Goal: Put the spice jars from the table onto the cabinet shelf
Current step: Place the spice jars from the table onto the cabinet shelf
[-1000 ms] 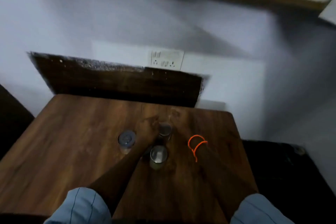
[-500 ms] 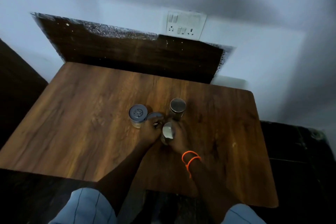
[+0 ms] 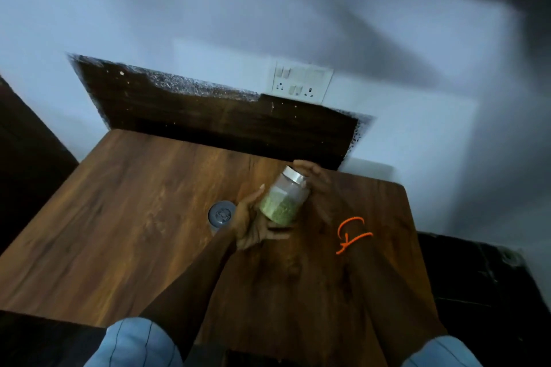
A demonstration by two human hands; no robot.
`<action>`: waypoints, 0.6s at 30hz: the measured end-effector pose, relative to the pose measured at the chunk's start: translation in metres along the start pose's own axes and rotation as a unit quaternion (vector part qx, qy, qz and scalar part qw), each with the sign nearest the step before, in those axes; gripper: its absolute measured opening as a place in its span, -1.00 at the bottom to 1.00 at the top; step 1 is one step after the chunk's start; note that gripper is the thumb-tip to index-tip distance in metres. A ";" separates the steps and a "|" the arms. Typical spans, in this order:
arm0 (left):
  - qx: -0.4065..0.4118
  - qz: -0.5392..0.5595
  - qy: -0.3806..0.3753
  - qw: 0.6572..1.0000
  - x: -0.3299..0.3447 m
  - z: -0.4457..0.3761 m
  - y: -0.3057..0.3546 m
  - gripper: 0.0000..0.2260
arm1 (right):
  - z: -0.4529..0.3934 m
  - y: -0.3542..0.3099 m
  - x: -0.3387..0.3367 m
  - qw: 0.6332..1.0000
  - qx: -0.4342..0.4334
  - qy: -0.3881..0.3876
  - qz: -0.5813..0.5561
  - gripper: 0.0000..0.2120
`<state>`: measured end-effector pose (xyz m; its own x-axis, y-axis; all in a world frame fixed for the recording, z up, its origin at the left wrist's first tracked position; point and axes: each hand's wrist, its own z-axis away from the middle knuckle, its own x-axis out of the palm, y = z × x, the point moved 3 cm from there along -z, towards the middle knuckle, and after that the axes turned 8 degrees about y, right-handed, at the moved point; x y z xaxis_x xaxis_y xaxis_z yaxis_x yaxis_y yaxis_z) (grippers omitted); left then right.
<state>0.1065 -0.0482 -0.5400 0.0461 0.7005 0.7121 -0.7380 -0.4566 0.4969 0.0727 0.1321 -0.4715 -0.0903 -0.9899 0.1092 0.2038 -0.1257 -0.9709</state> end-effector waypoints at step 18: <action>0.388 -0.111 -0.023 0.915 0.169 0.059 0.184 -0.40 | -0.012 -0.214 0.028 0.974 -0.206 -0.050 -0.077 -0.36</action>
<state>0.0182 -0.0463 -0.2986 0.1787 0.8071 0.5628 -0.0074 -0.5709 0.8210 0.0149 0.1325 -0.2631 0.0117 -0.9652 0.2614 -0.2153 -0.2577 -0.9419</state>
